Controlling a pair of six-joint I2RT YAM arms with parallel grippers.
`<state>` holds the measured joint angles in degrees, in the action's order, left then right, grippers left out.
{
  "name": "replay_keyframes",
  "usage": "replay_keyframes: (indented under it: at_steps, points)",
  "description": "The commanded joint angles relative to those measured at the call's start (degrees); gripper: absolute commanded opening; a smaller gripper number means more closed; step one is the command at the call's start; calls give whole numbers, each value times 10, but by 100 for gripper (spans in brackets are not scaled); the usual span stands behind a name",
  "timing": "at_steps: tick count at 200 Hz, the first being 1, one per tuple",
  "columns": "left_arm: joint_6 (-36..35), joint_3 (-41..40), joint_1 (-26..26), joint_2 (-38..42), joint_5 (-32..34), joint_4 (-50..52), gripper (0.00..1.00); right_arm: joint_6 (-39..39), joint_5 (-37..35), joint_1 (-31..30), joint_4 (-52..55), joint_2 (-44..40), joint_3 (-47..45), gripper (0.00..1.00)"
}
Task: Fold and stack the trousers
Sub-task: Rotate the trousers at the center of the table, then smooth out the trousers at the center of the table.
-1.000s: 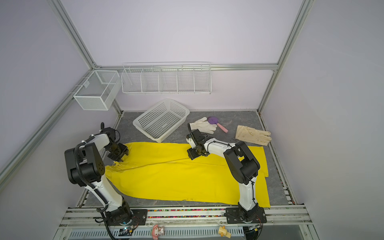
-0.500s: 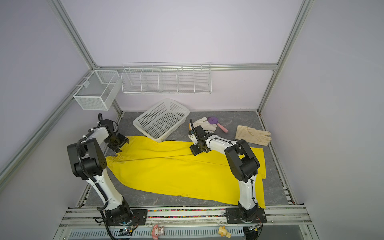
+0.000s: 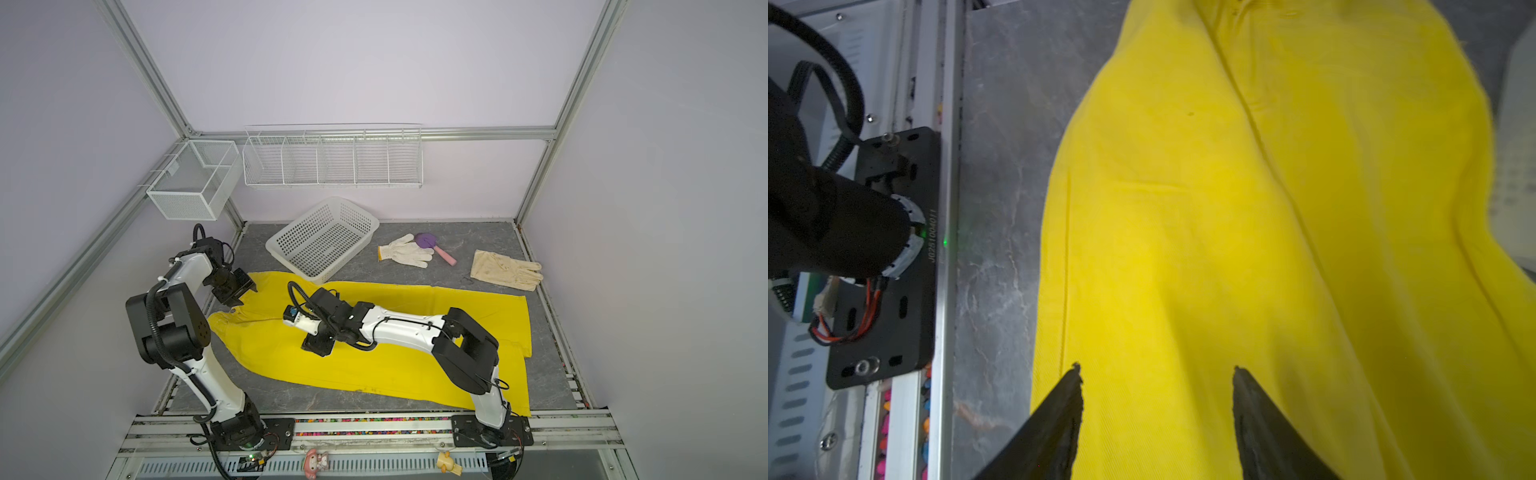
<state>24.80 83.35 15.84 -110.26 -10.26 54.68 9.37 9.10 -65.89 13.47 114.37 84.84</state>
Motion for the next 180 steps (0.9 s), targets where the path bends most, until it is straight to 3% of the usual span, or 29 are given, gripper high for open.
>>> replay_keyframes:
  at_steps: [1, 66, 125, 140, 180]
  points:
    - [-22, 36, 1, -28, -9, 16, 55, 34, 2, -21, -15, 64, 45, 60]
    - [-11, 81, -41, -85, -11, 10, 54, 33, -10, -65, -23, 180, 130, 61]
    - [-16, 59, -43, -82, 15, 5, 53, 37, -17, -97, 0, 218, 132, 62]
    - [-17, 53, -43, -84, 20, 3, 53, 43, -34, -98, 16, 222, 129, 55]
    - [-25, 47, -43, -95, 47, 0, 52, 54, -42, -97, 5, 185, 77, 18]
